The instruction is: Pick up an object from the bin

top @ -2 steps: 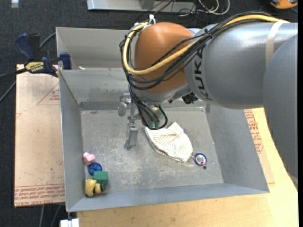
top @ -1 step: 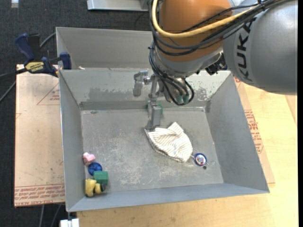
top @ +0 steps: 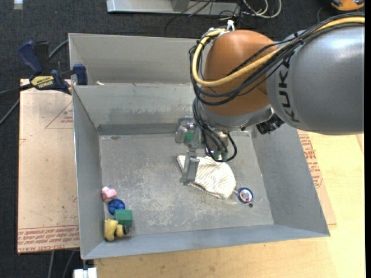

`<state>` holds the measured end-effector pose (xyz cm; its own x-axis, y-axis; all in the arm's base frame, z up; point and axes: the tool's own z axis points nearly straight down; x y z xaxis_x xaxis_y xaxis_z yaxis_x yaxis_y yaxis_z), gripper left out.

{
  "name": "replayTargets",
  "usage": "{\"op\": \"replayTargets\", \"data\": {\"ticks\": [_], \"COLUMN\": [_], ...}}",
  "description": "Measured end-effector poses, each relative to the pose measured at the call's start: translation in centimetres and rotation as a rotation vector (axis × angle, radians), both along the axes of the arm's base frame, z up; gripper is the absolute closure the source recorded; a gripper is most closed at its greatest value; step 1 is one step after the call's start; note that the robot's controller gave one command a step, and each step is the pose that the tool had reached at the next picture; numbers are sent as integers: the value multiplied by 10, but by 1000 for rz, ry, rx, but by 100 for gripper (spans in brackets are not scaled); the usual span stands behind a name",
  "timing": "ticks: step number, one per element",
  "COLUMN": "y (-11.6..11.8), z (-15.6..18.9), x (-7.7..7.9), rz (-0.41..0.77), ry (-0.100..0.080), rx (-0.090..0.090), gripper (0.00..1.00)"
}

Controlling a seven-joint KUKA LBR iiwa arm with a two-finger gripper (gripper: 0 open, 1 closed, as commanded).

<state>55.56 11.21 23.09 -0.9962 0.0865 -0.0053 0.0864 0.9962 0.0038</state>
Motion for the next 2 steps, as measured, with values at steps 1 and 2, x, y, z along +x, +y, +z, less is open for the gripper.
{"op": "replayTargets", "data": {"ticks": [1, 2], "y": [-9, -49], "z": [24, -32], "x": [-35, -24], "rz": [298, -85], "ry": [2, -2], "rx": [-2, 1], "gripper": [0, 0]}}
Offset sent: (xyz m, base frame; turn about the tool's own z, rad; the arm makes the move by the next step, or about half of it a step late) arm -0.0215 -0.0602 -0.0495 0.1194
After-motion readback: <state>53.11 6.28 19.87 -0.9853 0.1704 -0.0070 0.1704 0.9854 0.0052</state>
